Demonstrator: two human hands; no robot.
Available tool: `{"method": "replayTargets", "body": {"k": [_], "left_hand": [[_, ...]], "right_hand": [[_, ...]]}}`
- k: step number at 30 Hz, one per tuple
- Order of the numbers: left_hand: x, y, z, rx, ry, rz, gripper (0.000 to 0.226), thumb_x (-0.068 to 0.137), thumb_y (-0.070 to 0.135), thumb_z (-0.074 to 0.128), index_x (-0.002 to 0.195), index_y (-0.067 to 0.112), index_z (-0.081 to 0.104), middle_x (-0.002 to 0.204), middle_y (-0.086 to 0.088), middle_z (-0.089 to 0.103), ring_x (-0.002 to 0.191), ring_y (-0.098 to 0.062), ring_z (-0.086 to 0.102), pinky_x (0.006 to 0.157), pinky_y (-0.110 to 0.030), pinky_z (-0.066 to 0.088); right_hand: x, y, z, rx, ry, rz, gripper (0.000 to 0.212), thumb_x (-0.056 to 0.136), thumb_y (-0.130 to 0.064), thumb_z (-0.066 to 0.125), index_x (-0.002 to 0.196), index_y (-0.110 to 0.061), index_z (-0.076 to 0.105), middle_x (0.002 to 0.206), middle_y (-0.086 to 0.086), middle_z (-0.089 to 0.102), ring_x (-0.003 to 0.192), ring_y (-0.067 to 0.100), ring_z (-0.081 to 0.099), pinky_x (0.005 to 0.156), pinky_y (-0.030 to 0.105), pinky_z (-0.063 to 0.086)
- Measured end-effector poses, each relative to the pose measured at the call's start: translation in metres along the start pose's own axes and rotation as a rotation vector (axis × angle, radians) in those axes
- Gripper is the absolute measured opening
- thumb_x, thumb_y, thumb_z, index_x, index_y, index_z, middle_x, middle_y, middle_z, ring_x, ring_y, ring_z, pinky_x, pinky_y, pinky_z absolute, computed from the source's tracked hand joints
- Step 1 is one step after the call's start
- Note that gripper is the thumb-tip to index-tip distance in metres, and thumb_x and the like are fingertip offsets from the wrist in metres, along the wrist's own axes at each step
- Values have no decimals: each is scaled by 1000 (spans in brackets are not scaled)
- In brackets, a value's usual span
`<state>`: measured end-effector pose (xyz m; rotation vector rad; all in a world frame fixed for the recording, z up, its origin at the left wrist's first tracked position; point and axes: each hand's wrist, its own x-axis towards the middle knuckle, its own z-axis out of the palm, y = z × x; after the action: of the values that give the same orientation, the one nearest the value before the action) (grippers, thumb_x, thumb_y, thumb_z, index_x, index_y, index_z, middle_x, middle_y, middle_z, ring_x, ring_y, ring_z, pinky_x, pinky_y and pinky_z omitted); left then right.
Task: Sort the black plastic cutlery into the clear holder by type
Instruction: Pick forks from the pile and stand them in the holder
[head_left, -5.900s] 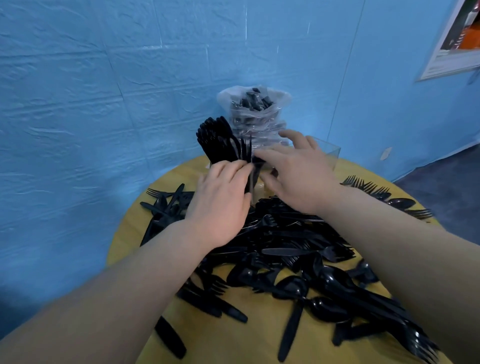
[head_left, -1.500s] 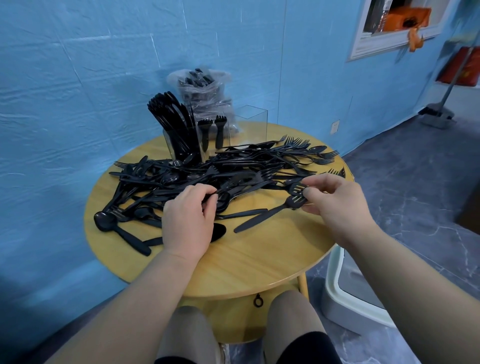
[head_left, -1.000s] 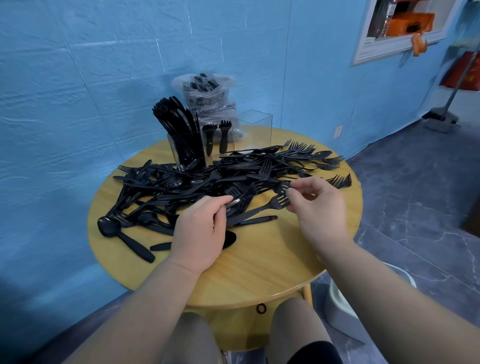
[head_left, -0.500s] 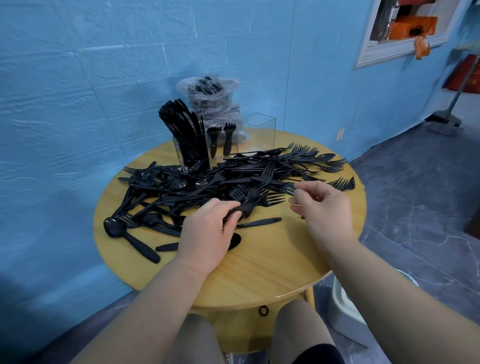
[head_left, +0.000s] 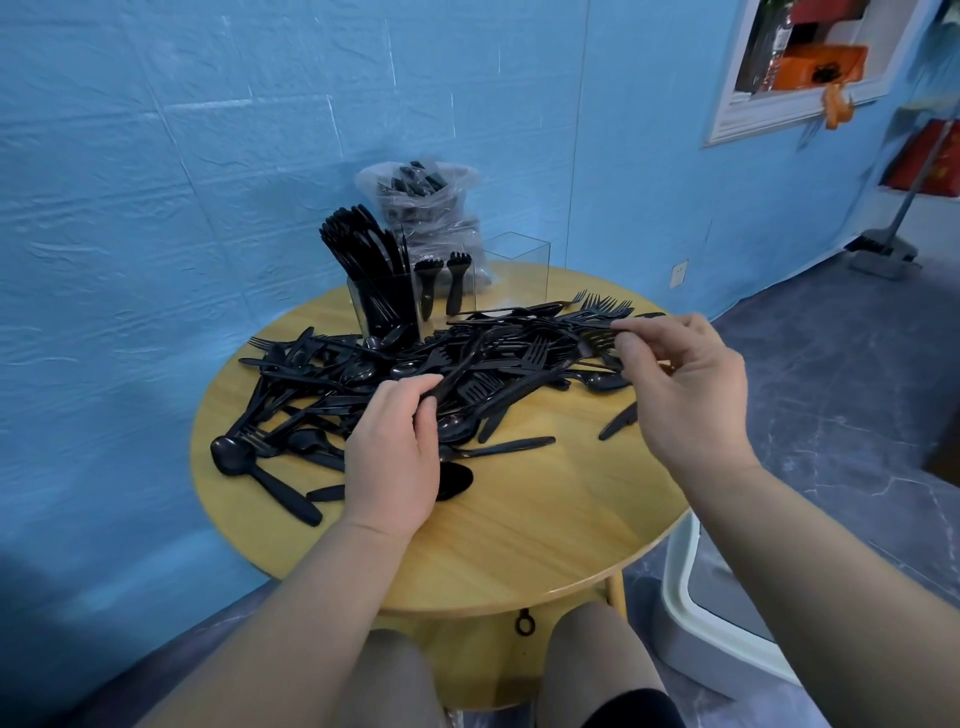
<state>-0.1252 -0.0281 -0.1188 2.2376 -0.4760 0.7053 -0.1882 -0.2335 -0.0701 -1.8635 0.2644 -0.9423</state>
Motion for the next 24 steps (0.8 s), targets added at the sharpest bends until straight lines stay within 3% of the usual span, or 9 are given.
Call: {"method": "replayTargets", "body": {"k": [3, 7, 11, 18, 21, 24], "left_hand": [[0, 1, 0, -31, -41, 1, 28, 97, 8, 48, 122, 12, 62, 108, 3, 62, 94, -1, 51, 82, -9, 35], [-1, 0, -2, -69, -60, 25, 30, 96, 5, 47, 121, 11, 63, 99, 7, 59, 87, 0, 51, 79, 0, 35], [-2, 1, -3, -71, -76, 21, 31, 97, 5, 45, 121, 12, 63, 98, 10, 58, 86, 0, 51, 80, 2, 34], [-2, 3, -1, -13, -94, 59, 31, 94, 2, 48, 116, 12, 67, 96, 6, 62, 79, -9, 57, 71, -5, 36], [-3, 4, -1, 3, -107, 79, 29, 92, 1, 51, 112, 12, 69, 93, 5, 65, 75, -7, 56, 69, -4, 35], [-3, 4, 0, -1, -113, 97, 28, 91, 2, 53, 110, 12, 70, 92, 6, 65, 73, -4, 55, 68, -3, 37]], "right_hand": [[-3, -2, 5, 113, -41, 88, 15, 90, -12, 61, 94, -22, 71, 80, -5, 67, 72, 9, 64, 65, 15, 51], [-2, 3, 18, 197, -76, 179, 17, 91, -6, 59, 102, -15, 69, 79, -4, 68, 67, 4, 66, 67, 14, 54], [1, 15, 21, 175, -118, 219, 22, 92, -6, 57, 108, -19, 65, 82, -2, 68, 69, 4, 67, 72, 18, 56], [-6, 18, 28, 162, -218, 218, 17, 90, -5, 60, 96, -20, 67, 78, 5, 69, 78, 24, 66, 77, 32, 58], [-11, 20, 39, 181, -204, 190, 27, 90, -6, 60, 107, -27, 62, 71, -6, 63, 74, 22, 64, 78, 35, 57], [-14, 21, 44, 155, -203, 172, 25, 90, -9, 61, 96, -33, 64, 75, -6, 65, 70, 13, 62, 78, 35, 56]]}}
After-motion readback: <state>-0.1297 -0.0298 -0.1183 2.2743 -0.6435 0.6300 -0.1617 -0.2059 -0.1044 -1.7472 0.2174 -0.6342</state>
